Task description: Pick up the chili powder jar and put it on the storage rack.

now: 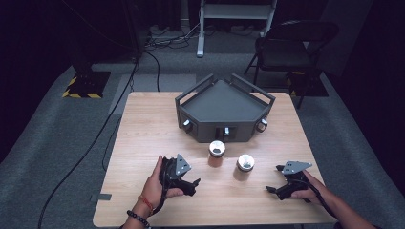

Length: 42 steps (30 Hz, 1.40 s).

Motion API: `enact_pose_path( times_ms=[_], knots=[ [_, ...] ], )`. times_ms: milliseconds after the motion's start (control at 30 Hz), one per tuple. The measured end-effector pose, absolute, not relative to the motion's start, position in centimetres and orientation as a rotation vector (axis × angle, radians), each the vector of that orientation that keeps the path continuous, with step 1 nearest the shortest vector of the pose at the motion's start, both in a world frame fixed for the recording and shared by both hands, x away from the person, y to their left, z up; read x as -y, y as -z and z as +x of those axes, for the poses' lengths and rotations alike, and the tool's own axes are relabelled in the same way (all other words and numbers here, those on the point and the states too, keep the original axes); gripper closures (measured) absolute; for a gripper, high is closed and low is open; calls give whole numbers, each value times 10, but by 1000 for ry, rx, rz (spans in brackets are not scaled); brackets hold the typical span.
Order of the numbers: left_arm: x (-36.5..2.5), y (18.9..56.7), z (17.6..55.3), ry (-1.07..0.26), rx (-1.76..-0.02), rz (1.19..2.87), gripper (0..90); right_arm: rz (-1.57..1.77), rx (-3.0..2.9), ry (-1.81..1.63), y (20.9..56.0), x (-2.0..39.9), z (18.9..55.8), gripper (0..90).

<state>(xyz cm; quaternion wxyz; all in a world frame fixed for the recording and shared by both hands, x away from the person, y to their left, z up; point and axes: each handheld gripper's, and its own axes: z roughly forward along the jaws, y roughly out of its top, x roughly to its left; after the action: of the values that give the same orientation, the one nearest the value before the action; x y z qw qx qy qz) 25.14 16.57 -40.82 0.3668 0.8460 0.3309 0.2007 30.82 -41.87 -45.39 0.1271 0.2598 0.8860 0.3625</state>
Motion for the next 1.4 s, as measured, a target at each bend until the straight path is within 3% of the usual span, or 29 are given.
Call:
enact_pose_path(
  times_ms=[600, 1400],
  knots=[
    [-151, 405, 268, -505, -823, 2102, 12, 754, -2580, -1056, 454, 419, 309, 0],
    [-122, 418, 303, -475, -848, 2128, 12, 759, -2577, -1055, 454, 419, 308, 0]
  ],
)
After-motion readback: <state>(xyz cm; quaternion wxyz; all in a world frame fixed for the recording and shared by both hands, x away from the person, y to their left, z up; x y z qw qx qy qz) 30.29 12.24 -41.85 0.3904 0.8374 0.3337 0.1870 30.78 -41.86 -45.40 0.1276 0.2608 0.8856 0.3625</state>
